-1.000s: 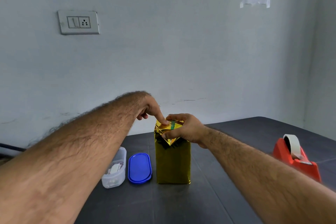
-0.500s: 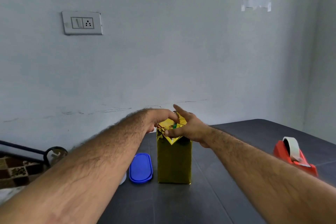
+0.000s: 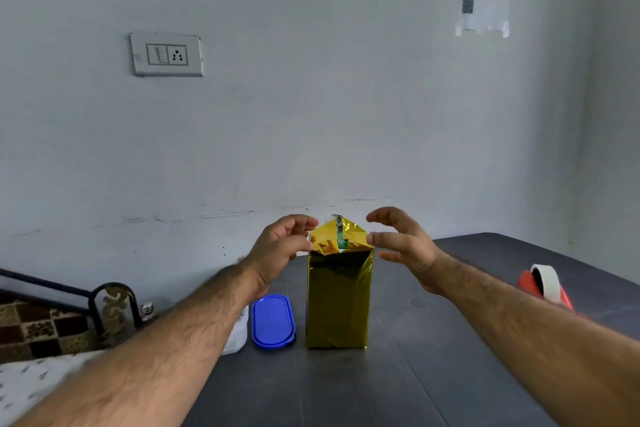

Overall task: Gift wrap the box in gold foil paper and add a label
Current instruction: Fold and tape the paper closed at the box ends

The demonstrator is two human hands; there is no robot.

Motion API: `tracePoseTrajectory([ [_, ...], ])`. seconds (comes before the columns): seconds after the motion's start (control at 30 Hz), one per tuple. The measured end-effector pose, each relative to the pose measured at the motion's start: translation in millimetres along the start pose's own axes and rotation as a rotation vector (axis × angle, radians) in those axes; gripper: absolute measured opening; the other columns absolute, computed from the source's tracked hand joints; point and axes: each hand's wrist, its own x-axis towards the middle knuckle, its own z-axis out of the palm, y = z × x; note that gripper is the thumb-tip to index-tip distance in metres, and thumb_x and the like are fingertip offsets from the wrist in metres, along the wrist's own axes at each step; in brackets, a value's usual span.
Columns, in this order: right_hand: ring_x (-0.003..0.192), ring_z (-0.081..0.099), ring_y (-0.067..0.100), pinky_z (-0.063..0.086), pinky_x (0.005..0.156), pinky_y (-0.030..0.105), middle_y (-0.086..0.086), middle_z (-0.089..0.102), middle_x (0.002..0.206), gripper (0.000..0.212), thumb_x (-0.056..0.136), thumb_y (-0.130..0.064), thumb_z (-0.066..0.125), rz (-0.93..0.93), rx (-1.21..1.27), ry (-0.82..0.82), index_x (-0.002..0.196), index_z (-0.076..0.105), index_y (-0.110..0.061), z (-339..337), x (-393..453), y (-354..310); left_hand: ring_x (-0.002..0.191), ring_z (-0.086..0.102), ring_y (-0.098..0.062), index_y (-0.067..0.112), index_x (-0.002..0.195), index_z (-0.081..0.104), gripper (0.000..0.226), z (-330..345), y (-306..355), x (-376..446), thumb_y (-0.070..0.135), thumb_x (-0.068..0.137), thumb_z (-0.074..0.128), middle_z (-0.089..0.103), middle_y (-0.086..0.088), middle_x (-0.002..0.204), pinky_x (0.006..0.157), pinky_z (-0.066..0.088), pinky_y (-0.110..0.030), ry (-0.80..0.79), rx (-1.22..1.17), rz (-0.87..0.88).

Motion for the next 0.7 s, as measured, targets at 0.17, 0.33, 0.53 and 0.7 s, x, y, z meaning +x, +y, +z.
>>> tracePoseTrajectory([
  [0.17,0.137,0.050,0.017,0.050,0.107,0.047,-0.012,0.055,0.145,0.058,0.063,-0.036,0.095,0.006,-0.214,-0.049,0.116,0.072,-0.046,-13.2,-12.5,1.9,0.124,0.058,0.002,0.034,0.107,0.080,0.040,10.3,-12.8,-7.1,0.022,0.072,0.096,0.070,0.016,0.128,0.105,0.043,-0.033,-0.010,0.105,0.066],
  [0.33,0.132,0.053,0.008,0.044,0.115,0.041,-0.014,0.059,0.139,0.037,0.075,-0.036,0.095,-0.095,-0.485,0.020,0.109,0.080,-0.040,-1.7,-11.4,9.1,0.118,0.062,-0.001,0.034,0.096,0.084,0.025,23.2,-17.5,-4.1,0.014,0.083,0.087,0.071,0.015,0.123,0.102,0.050,-0.029,0.098,0.152,0.146],
  [0.53,0.115,0.068,0.011,0.055,0.107,0.044,-0.013,0.077,0.111,0.013,0.083,-0.040,0.087,-0.035,-0.346,0.144,0.090,0.084,-0.029,20.7,4.2,8.0,0.115,0.063,0.001,0.029,0.100,0.083,0.017,26.1,-13.1,-3.5,0.015,0.090,0.082,0.071,0.011,0.120,0.088,0.048,-0.013,0.049,0.084,0.104],
  [0.7,0.098,0.074,0.009,0.056,0.072,0.018,0.001,0.081,0.099,0.020,0.091,-0.036,0.084,0.064,-0.165,0.271,0.093,0.084,-0.016,32.1,10.4,-5.4,0.117,0.065,-0.001,0.016,0.116,0.080,0.020,24.6,-7.0,-0.3,0.023,0.099,0.071,0.073,0.007,0.124,0.090,0.051,-0.010,-0.005,-0.060,-0.018],
])
